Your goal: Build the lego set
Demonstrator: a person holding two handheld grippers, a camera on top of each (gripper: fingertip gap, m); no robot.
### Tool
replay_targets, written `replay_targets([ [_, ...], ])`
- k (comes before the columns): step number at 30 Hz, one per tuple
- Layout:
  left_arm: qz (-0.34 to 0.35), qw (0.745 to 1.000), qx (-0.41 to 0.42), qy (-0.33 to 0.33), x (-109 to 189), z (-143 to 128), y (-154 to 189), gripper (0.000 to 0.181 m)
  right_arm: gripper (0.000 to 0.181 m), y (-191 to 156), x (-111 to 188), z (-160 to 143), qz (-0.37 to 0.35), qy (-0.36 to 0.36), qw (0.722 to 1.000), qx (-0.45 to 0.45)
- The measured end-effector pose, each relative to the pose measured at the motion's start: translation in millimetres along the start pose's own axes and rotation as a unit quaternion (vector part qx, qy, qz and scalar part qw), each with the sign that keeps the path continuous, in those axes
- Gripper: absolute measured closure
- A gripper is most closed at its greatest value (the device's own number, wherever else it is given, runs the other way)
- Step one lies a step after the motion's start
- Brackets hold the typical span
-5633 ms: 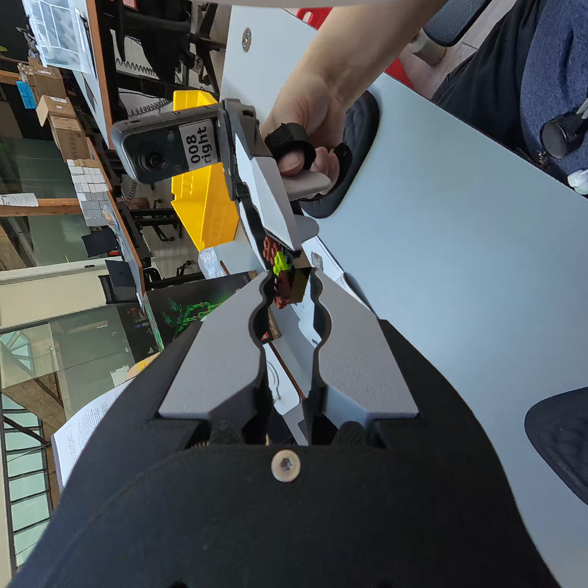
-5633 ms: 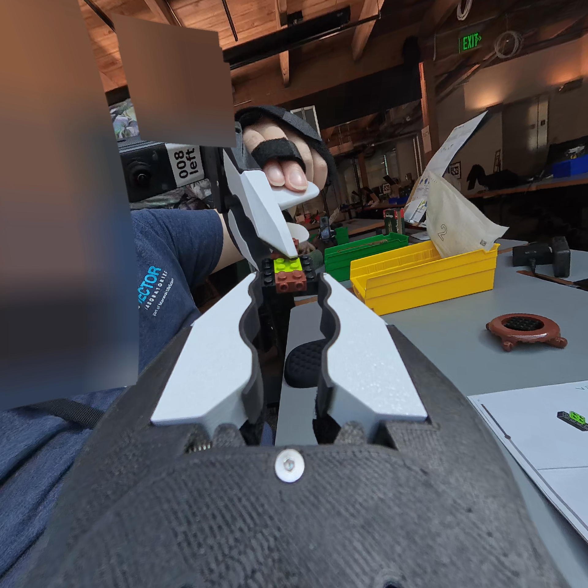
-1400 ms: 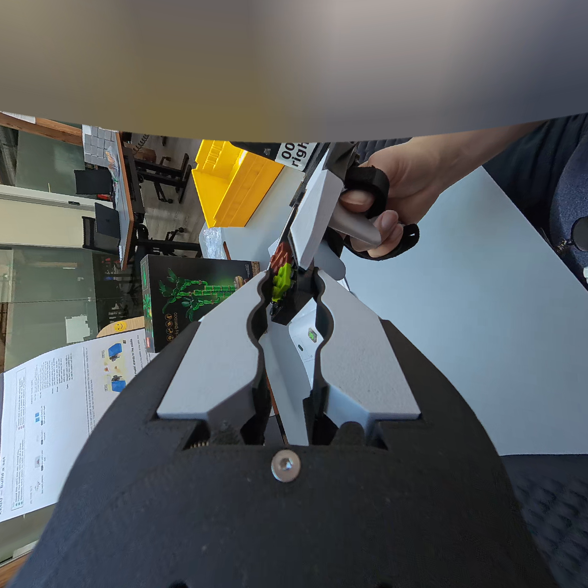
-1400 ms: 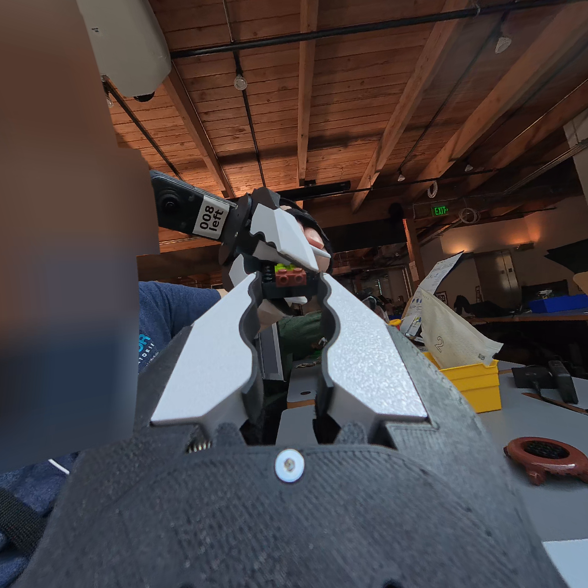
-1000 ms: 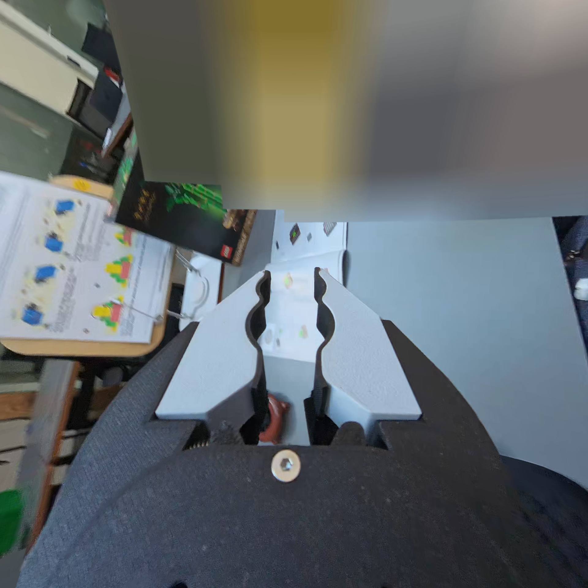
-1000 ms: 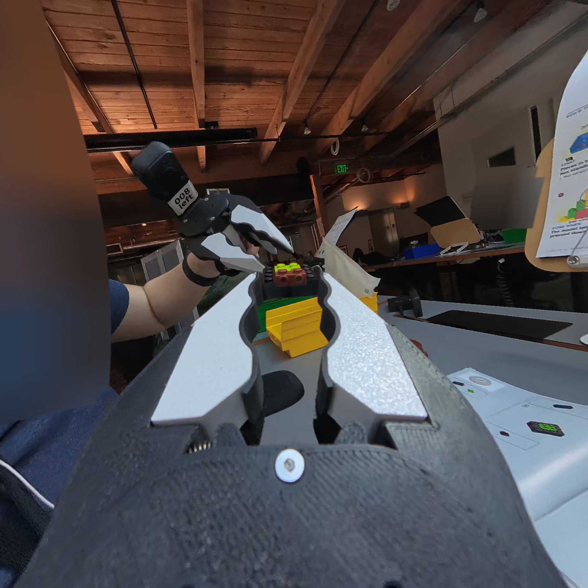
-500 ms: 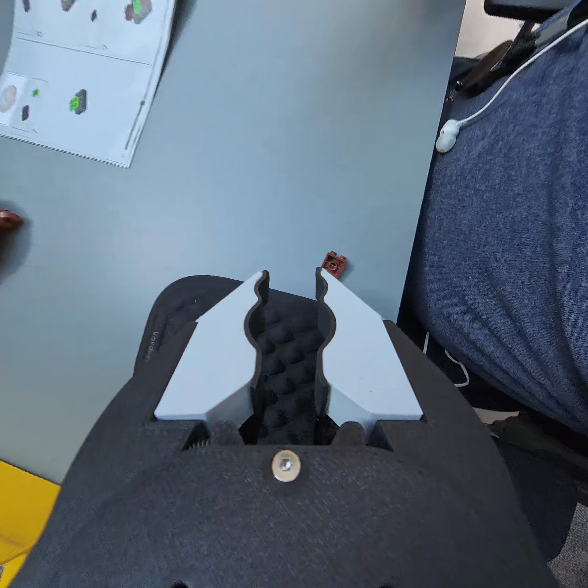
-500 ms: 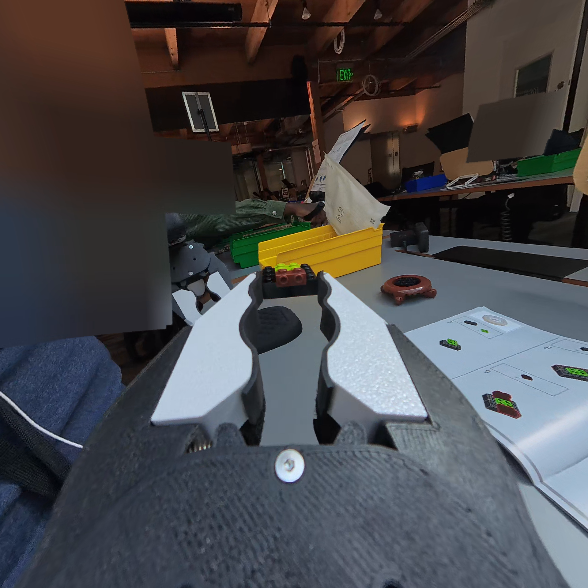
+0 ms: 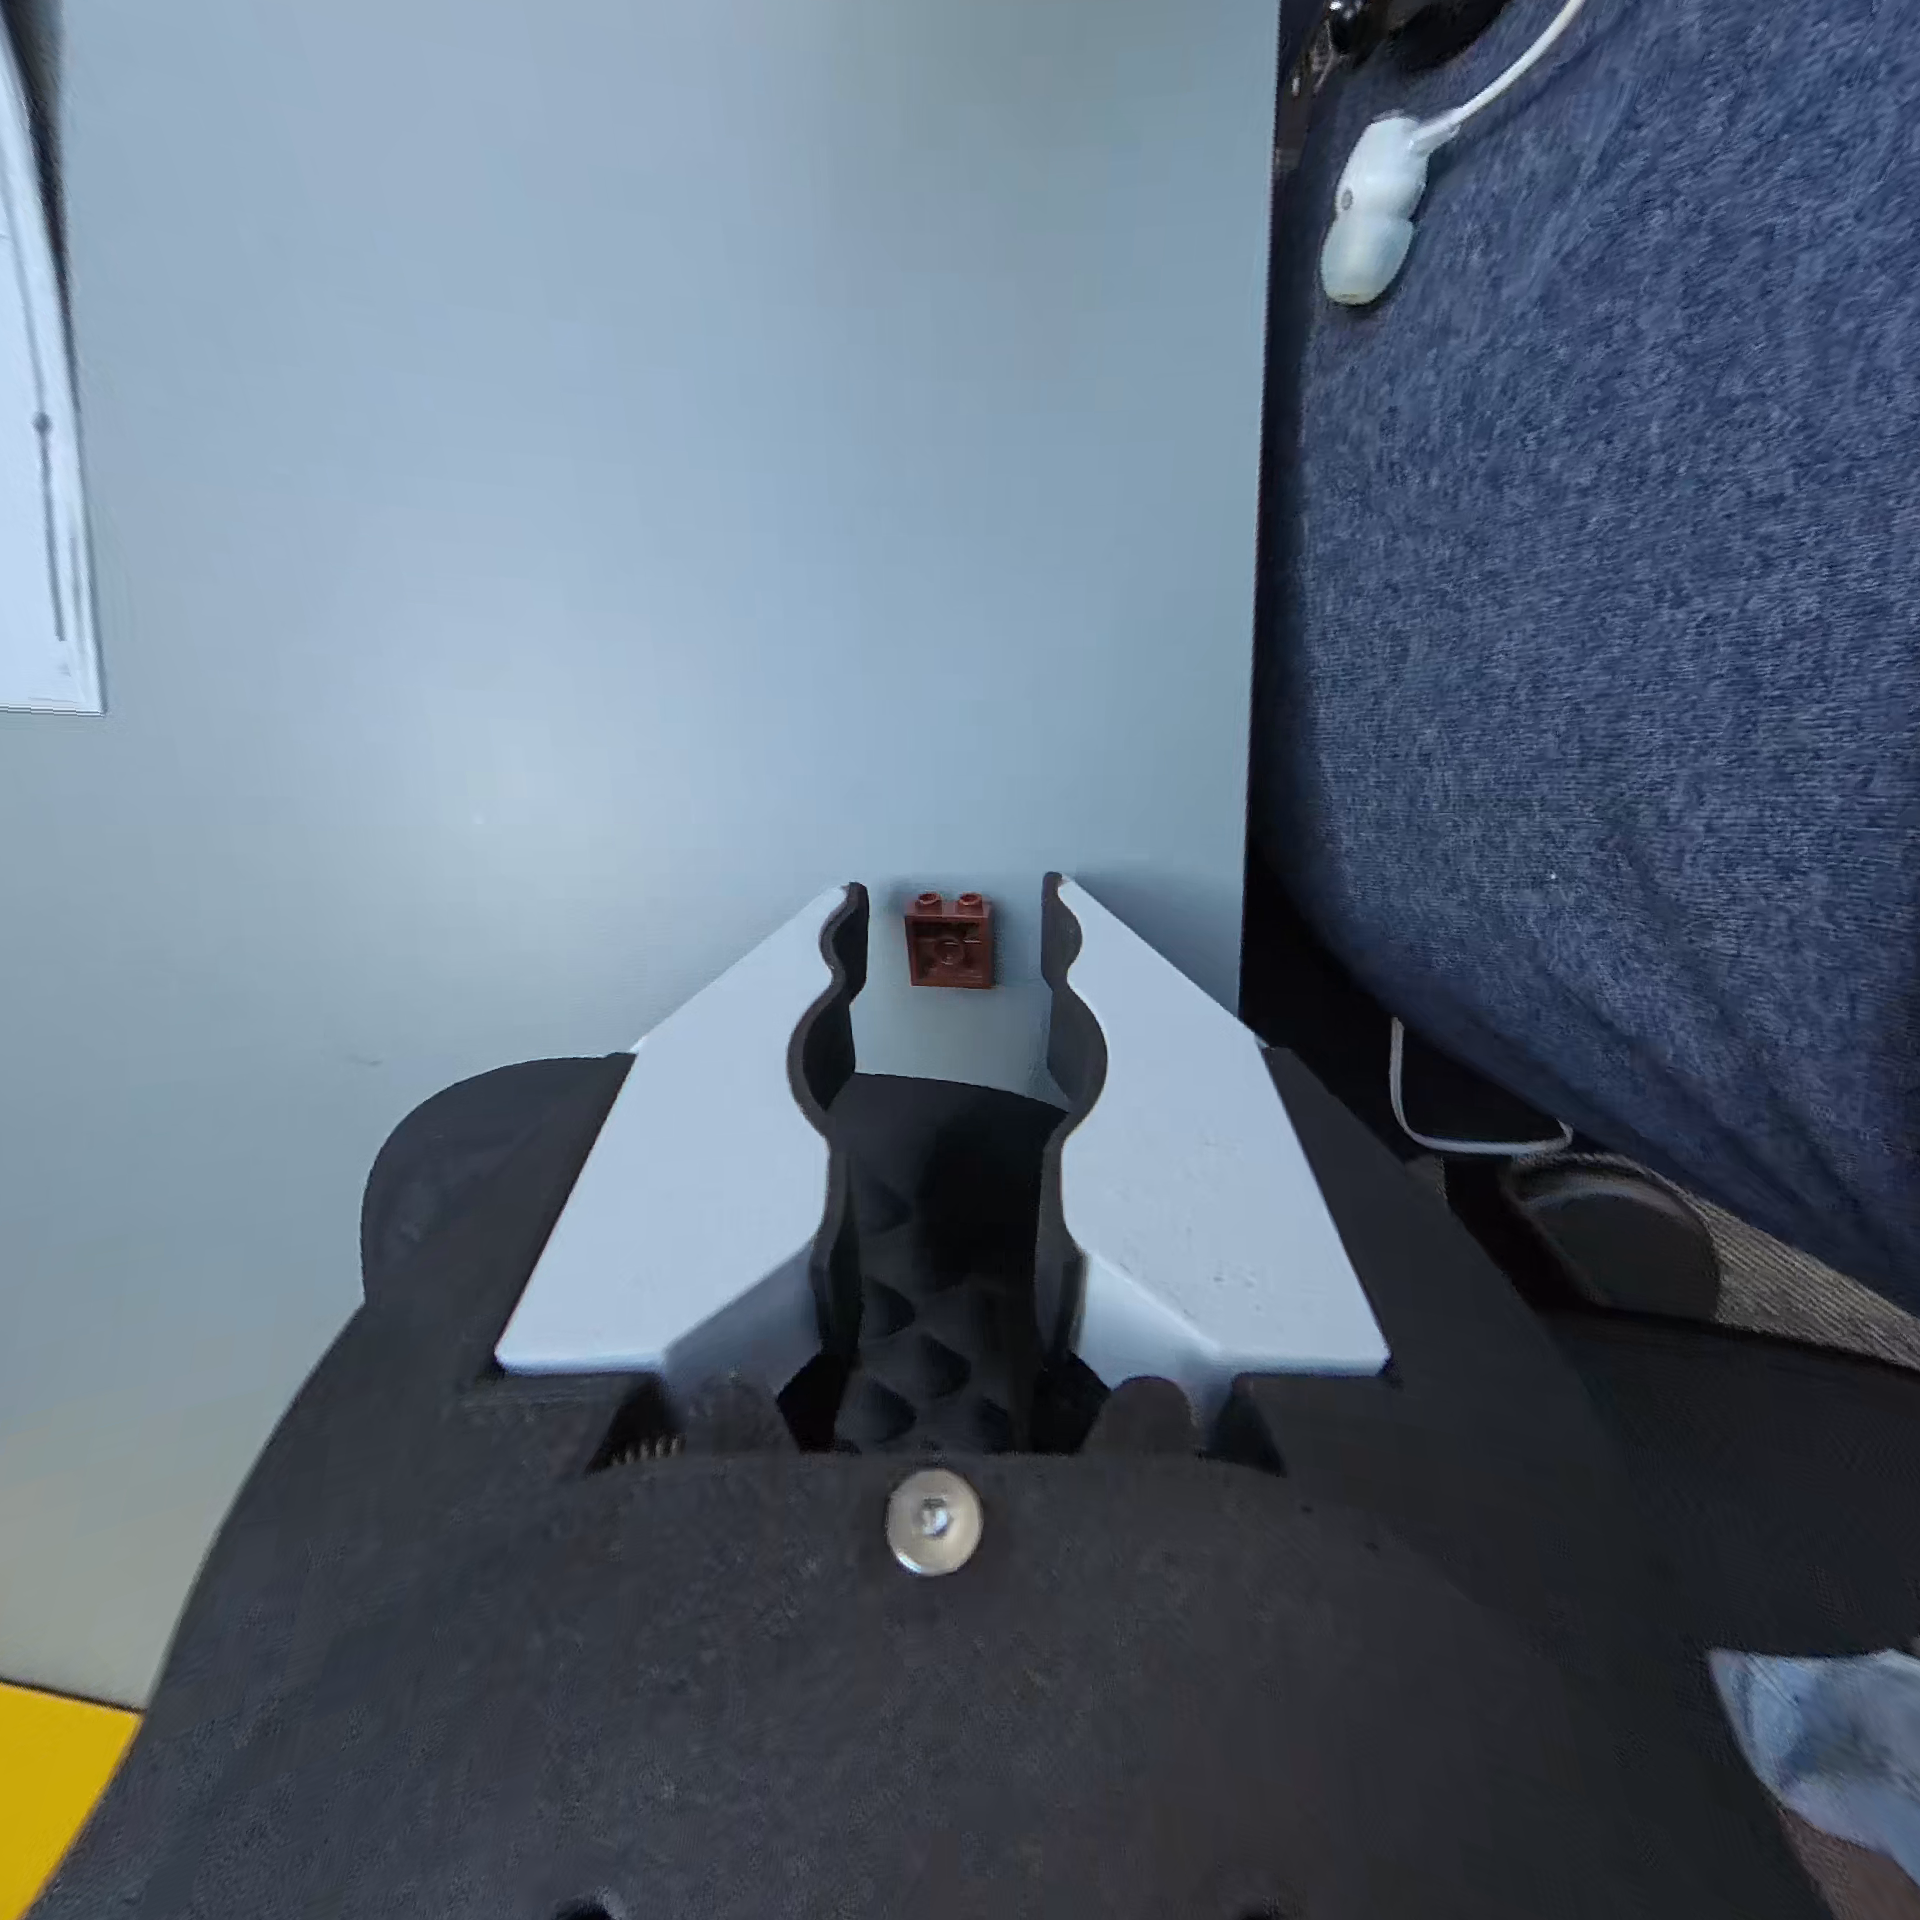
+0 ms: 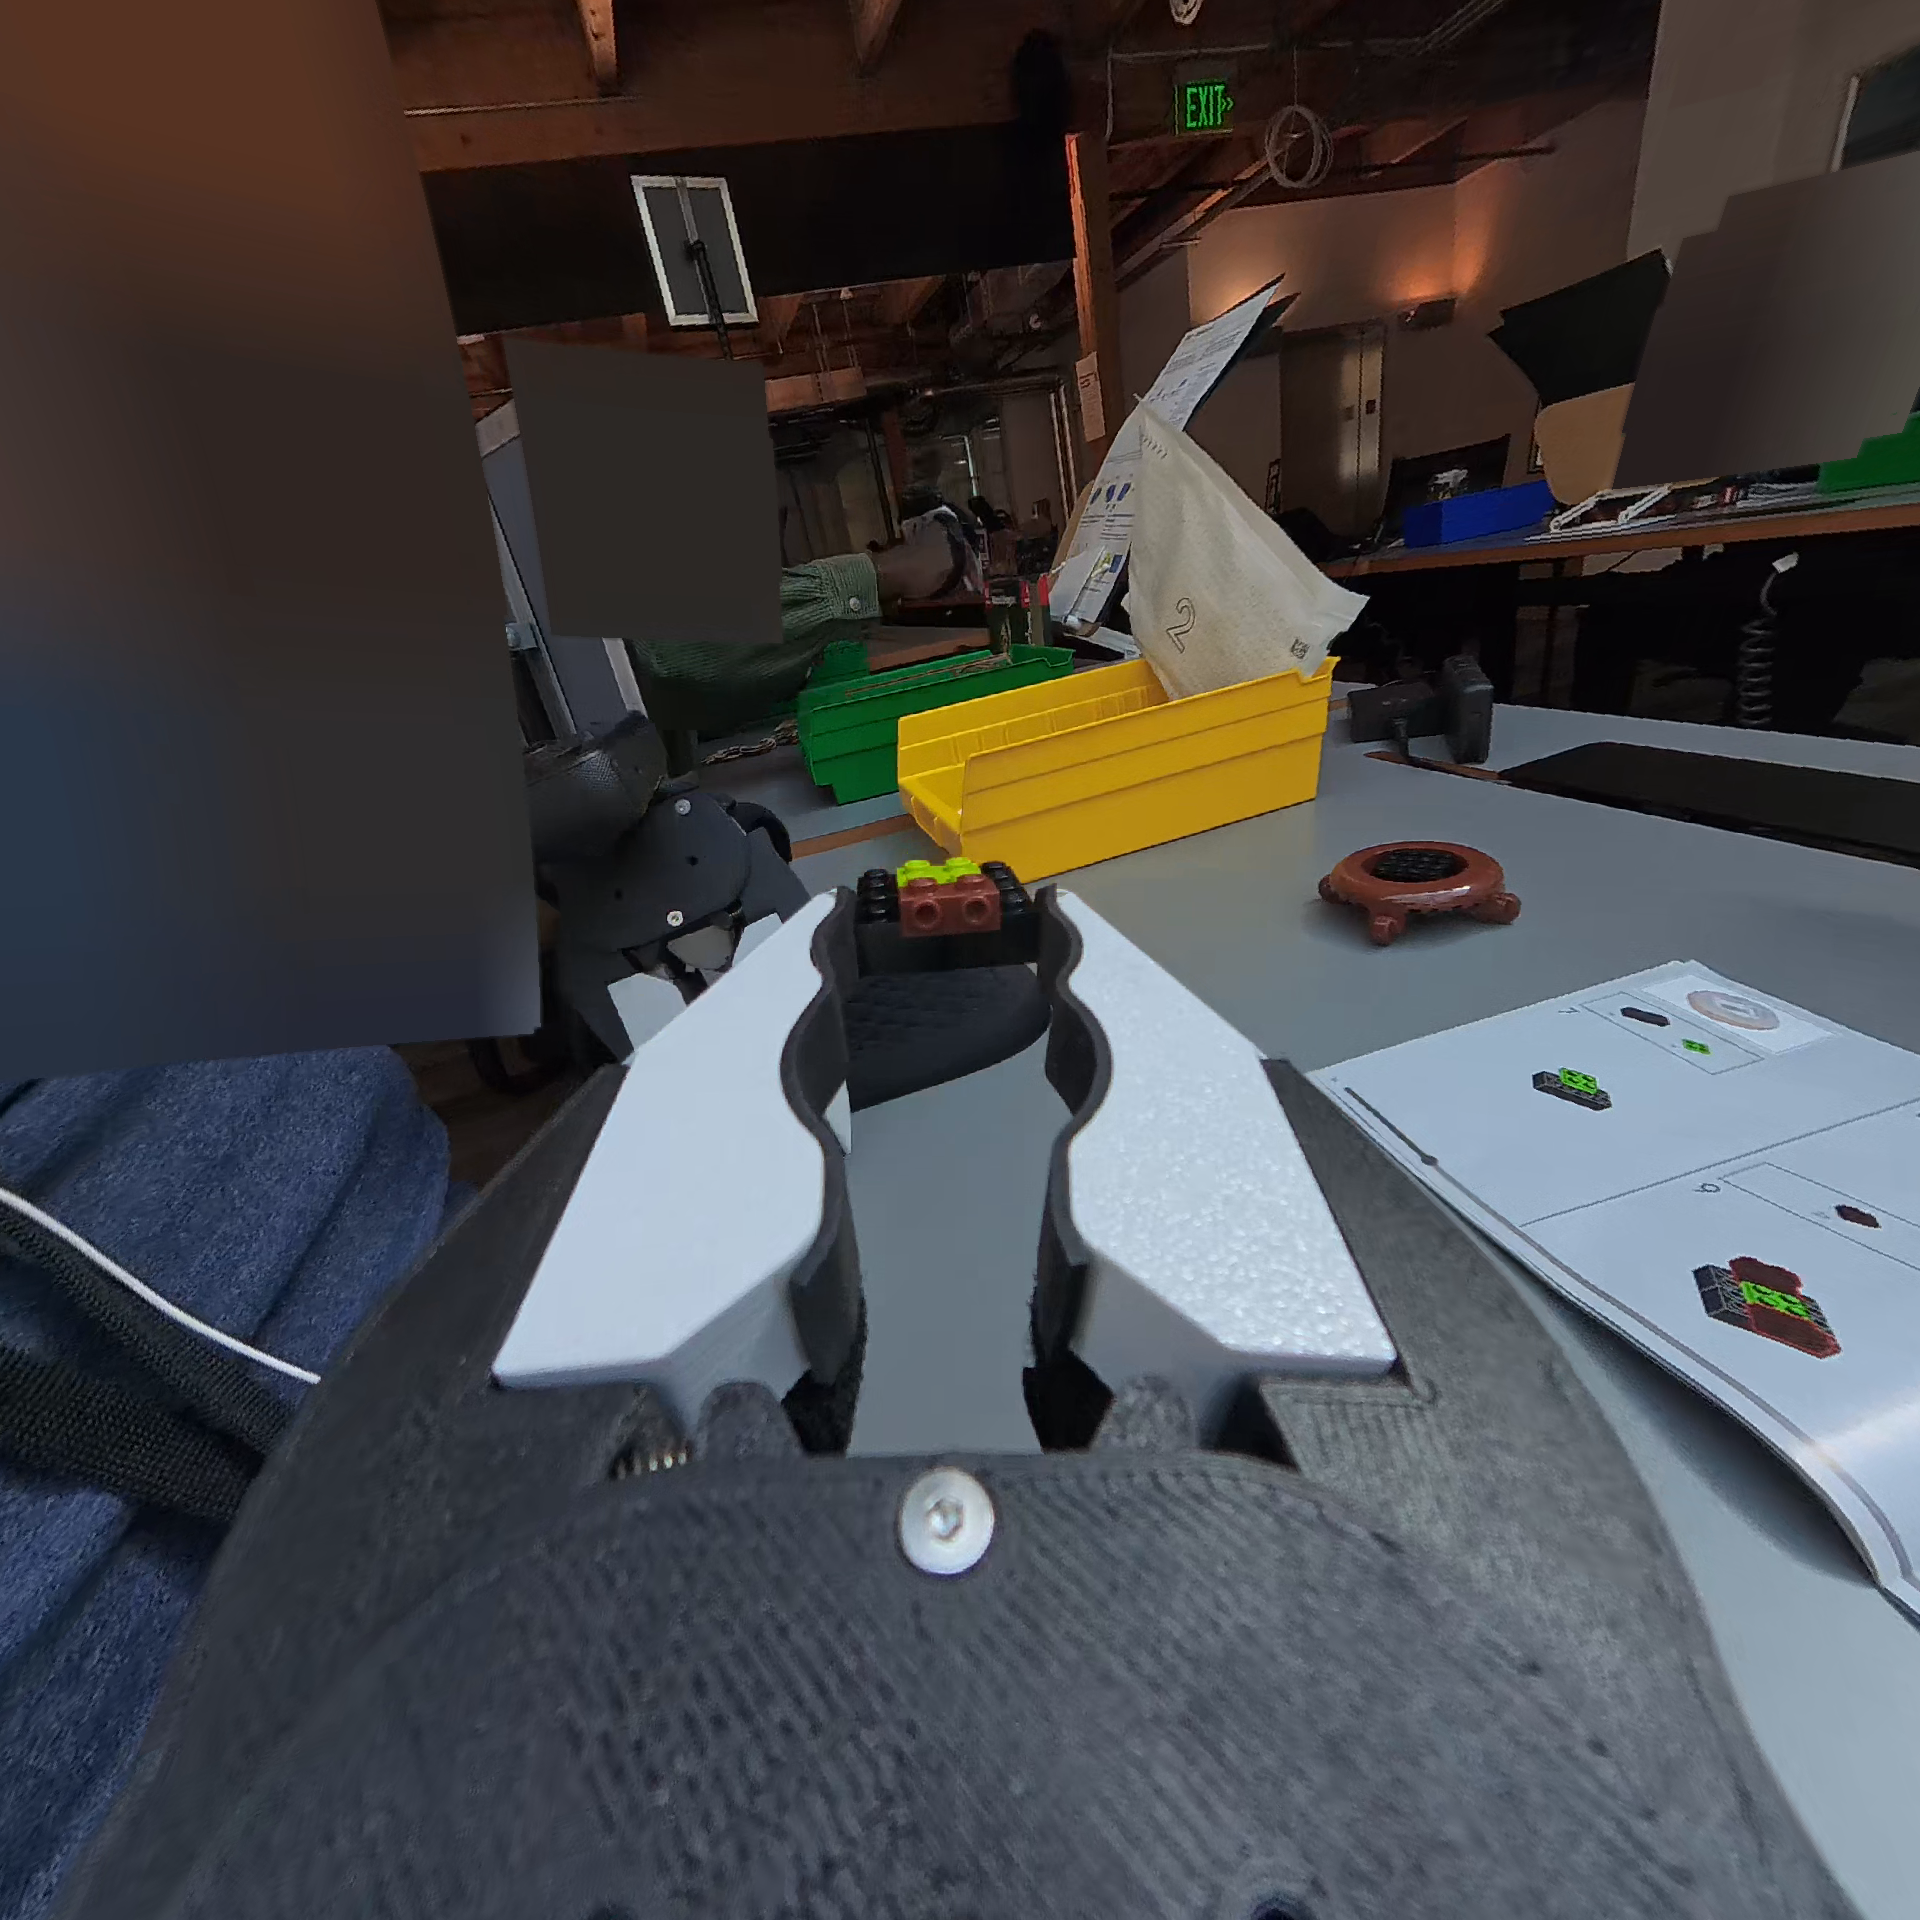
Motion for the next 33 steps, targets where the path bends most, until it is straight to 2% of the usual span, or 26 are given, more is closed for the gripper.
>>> replay_targets([
  [1,-0.018,1.0,-0.001,-0.011,1,0,-1,0.151,0.149,-1,-1,-3,0.002,-0.007,1.0,0.0],
  [10,-0.097,0.99,-0.033,-0.093,-4,5,-15,0.161,0.148,-8,-9,-29,0.022,-0.055,0.998,0.0],
  [14,-0.107,0.984,-0.064,-0.128,-5,8,-19,0.166,0.148,-6,-8,-36,0.025,-0.065,0.998,-0.002],
  [16,-0.069,0.987,-0.068,-0.129,-3,12,-30,0.166,0.148,-4,-8,-39,0.023,-0.069,0.997,-0.007],
  [18,-0.021,0.998,-0.024,-0.05,7,30,-50,0.166,0.148,-1,-8,-43,0.015,-0.07,0.997,-0.012],
  [20,0.014,0.992,0.067,0.11,29,62,-72,0.166,0.148,3,-8,-44,0.009,-0.061,0.998,-0.025],
  [21,0.021,0.97,0.113,0.215,45,80,-82,0.166,0.148,4,-9,-45,0.01,-0.05,0.998,-0.036],
  [23,0.0,0.893,0.171,0.417,79,109,-91,0.167,0.148,5,-12,-42,0.019,-0.009,0.998,-0.065],
  [24,0.002,0.858,0.185,0.48,89,117,-94,0.166,0.149,4,-12,-39,0.028,0.016,0.996,-0.081],
  [25,0.013,0.838,0.191,0.51,92,122,-96,0.167,0.148,4,-13,-36,0.034,0.039,0.994,-0.093],
  [29,0.01,0.81,0.198,0.552,84,135,-90,0.167,0.149,2,-7,-22,0.038,0.101,0.988,-0.11],
  [30,0.006,0.808,0.2,0.554,80,138,-88,0.167,0.149,2,-7,-20,0.039,0.103,0.988,-0.109],
  [33,0.0,0.824,0.192,0.532,65,148,-84,0.167,0.149,-3,-6,-13,0.038,0.11,0.989,-0.092],
])
Point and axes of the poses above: each gripper's, where its closed fingertips meet, x back along the fingers, z out of its top, y = z × x across the jaws, the point moved 6 cm from there along x, back along the fingers, and after that the axes turned 2 degrees about y, right-handed, at the moved point
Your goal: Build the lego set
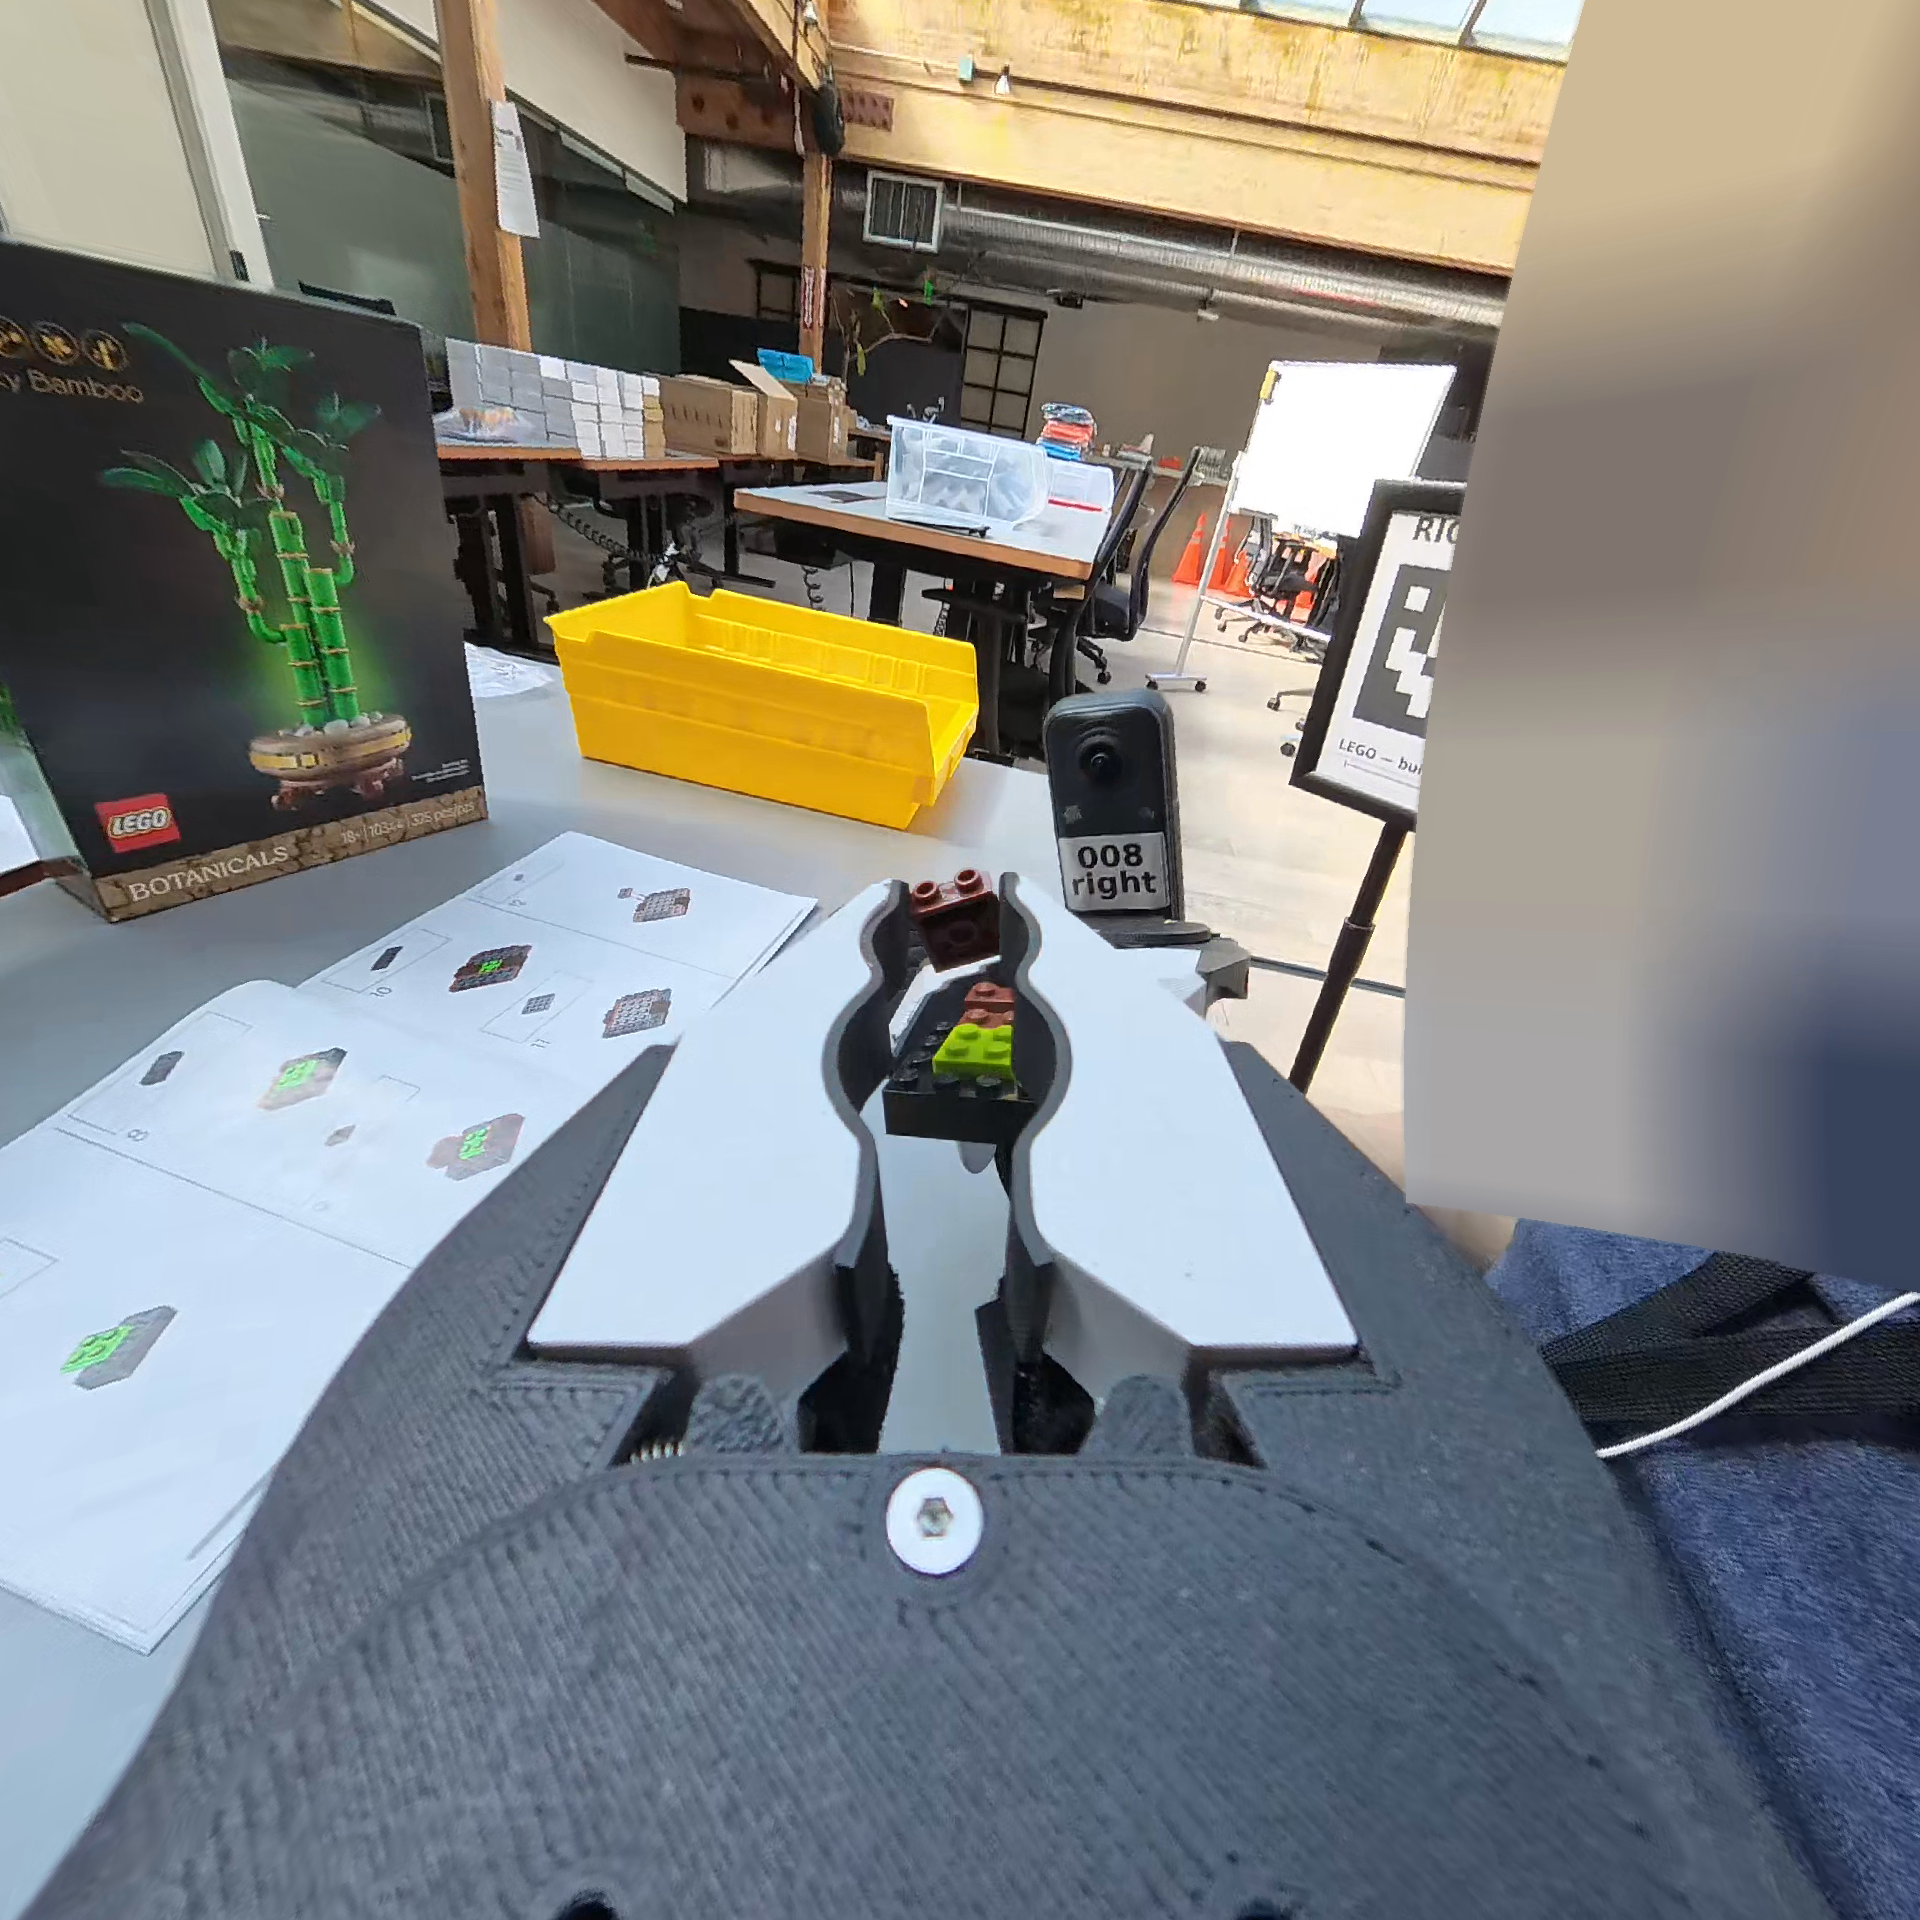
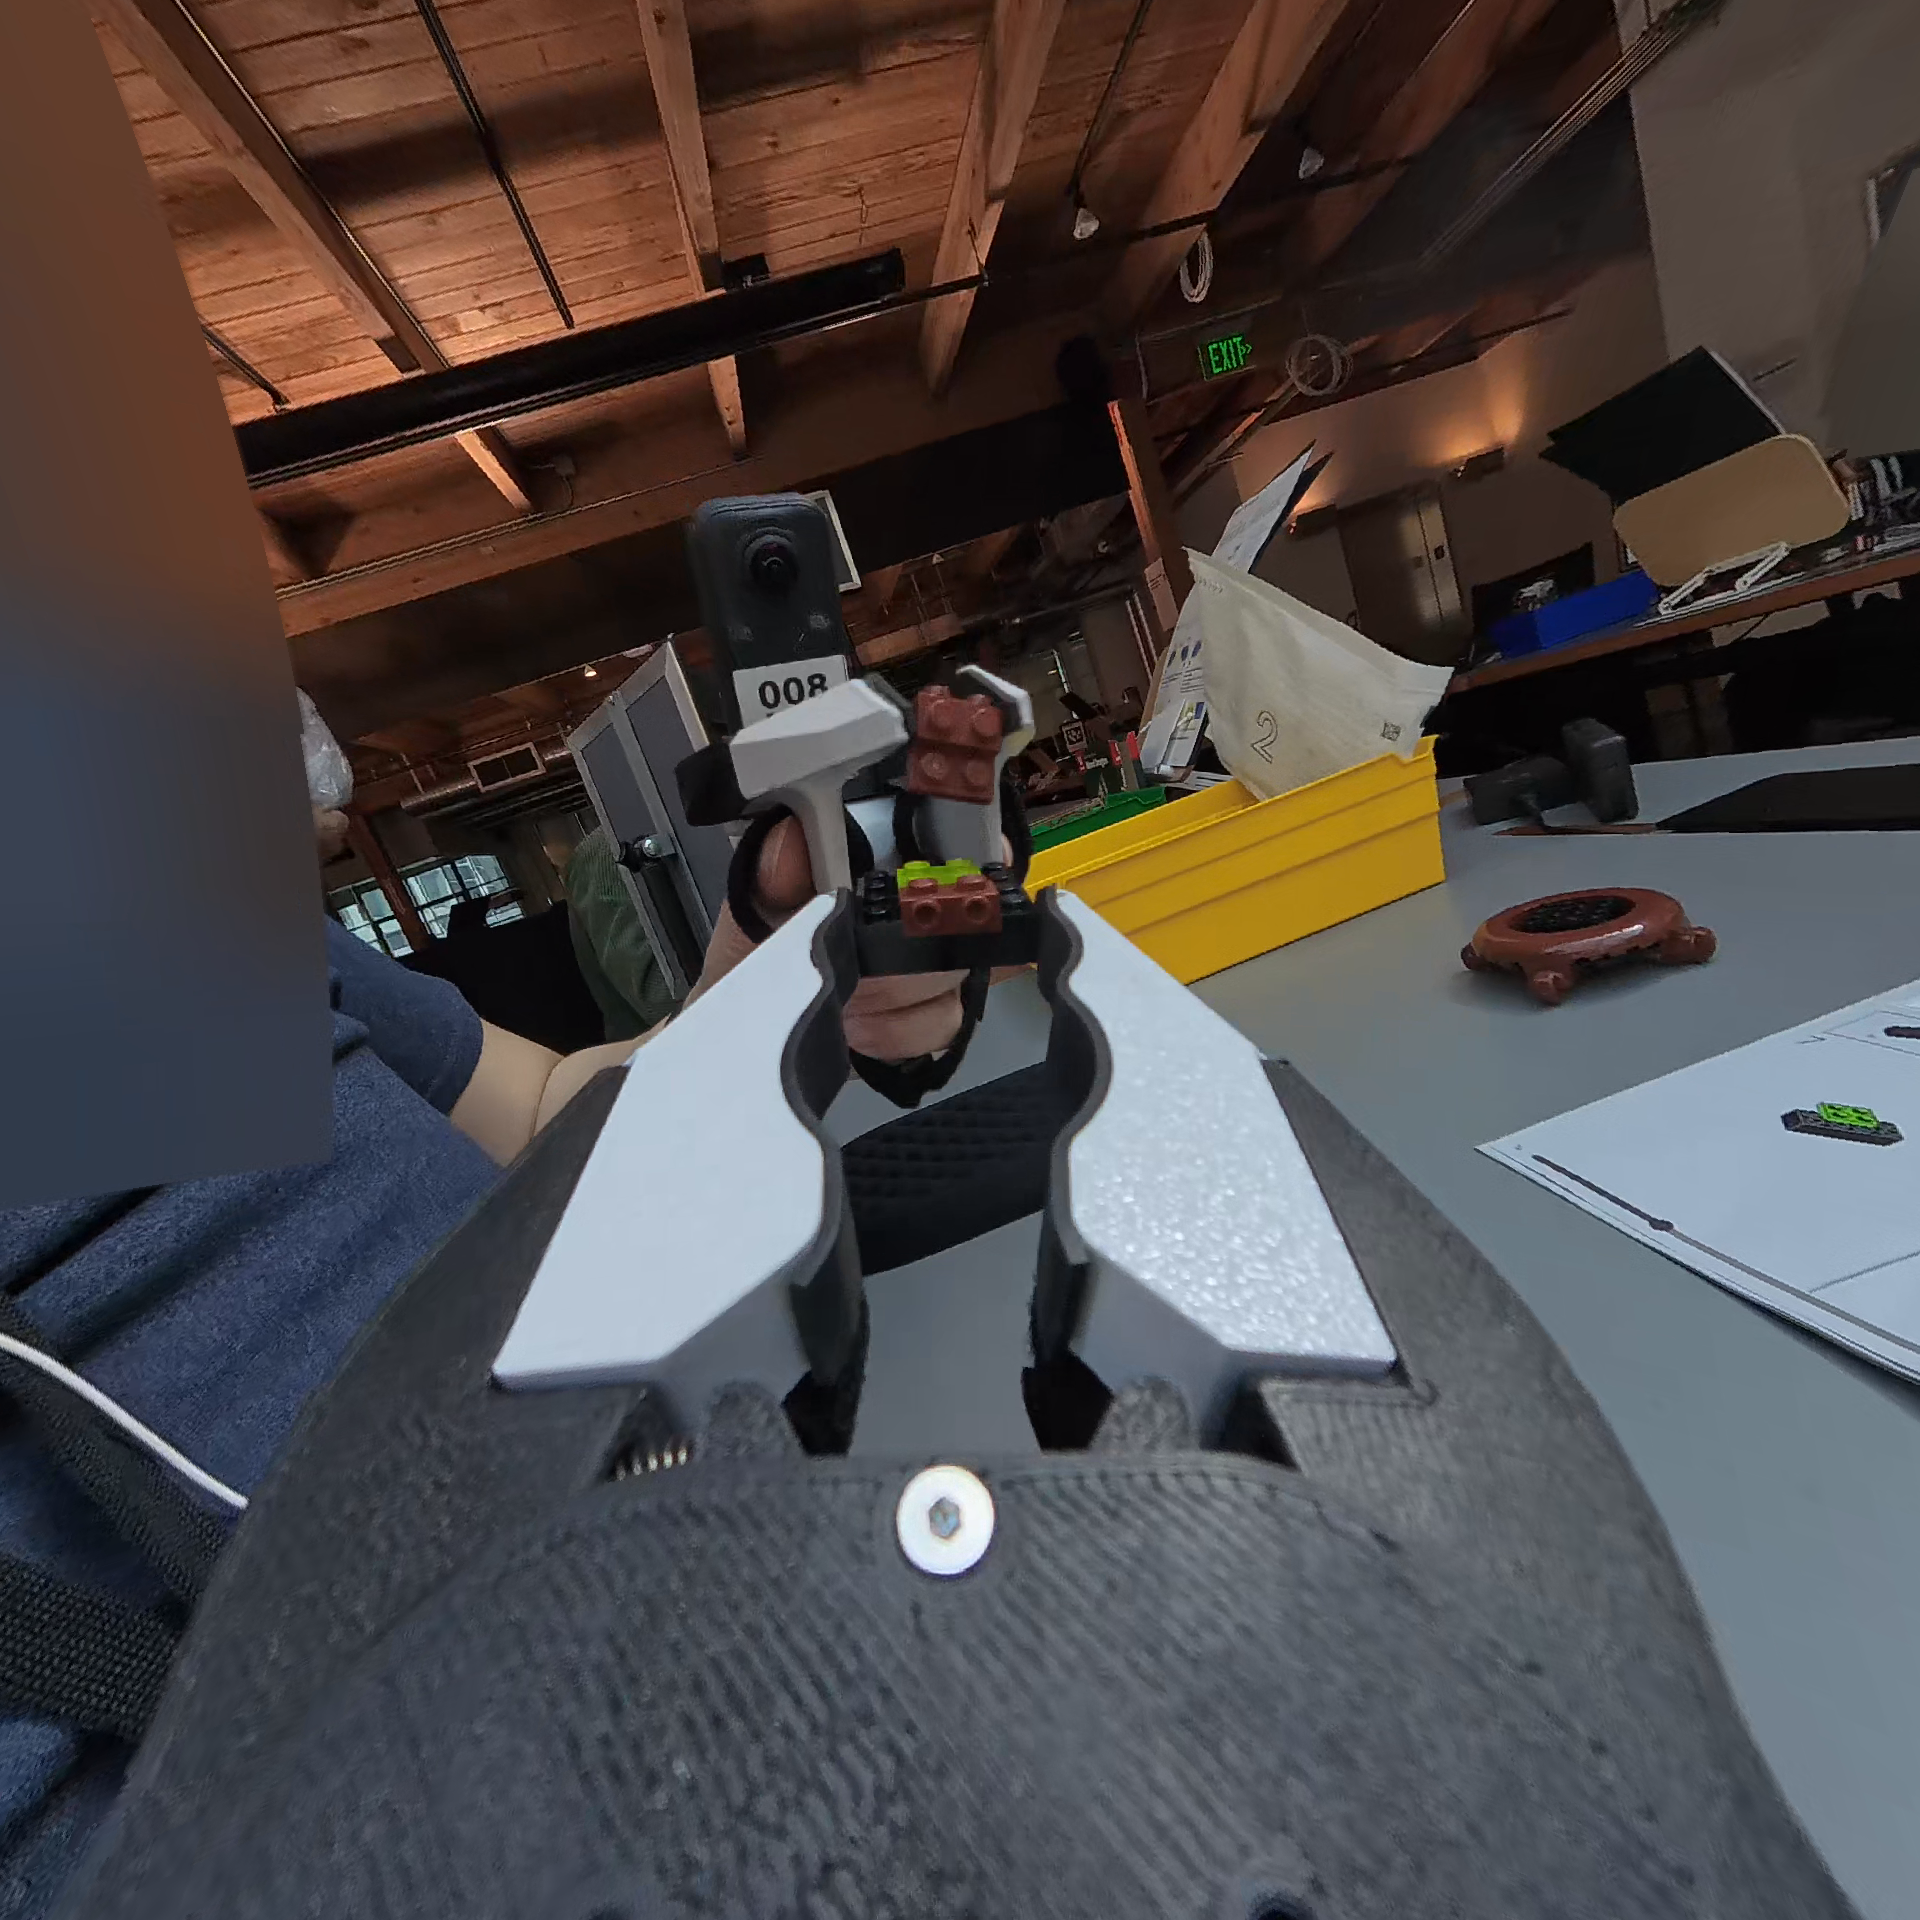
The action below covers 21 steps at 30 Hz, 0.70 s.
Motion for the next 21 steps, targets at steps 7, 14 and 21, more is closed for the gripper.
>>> replay_targets([
  [7,-0.006,1.0,-0.025,-0.012,-2,-2,4,0.167,0.149,-7,1,12,-0.011,0.004,0.999,0.037],
  [14,-0.023,0.998,-0.041,-0.048,8,-1,5,0.168,0.149,-8,2,19,-0.007,0.007,0.999,0.046],
  [21,-0.058,0.993,-0.064,-0.086,7,2,14,0.168,0.149,-10,0,16,0.014,0.013,0.999,0.04],
])
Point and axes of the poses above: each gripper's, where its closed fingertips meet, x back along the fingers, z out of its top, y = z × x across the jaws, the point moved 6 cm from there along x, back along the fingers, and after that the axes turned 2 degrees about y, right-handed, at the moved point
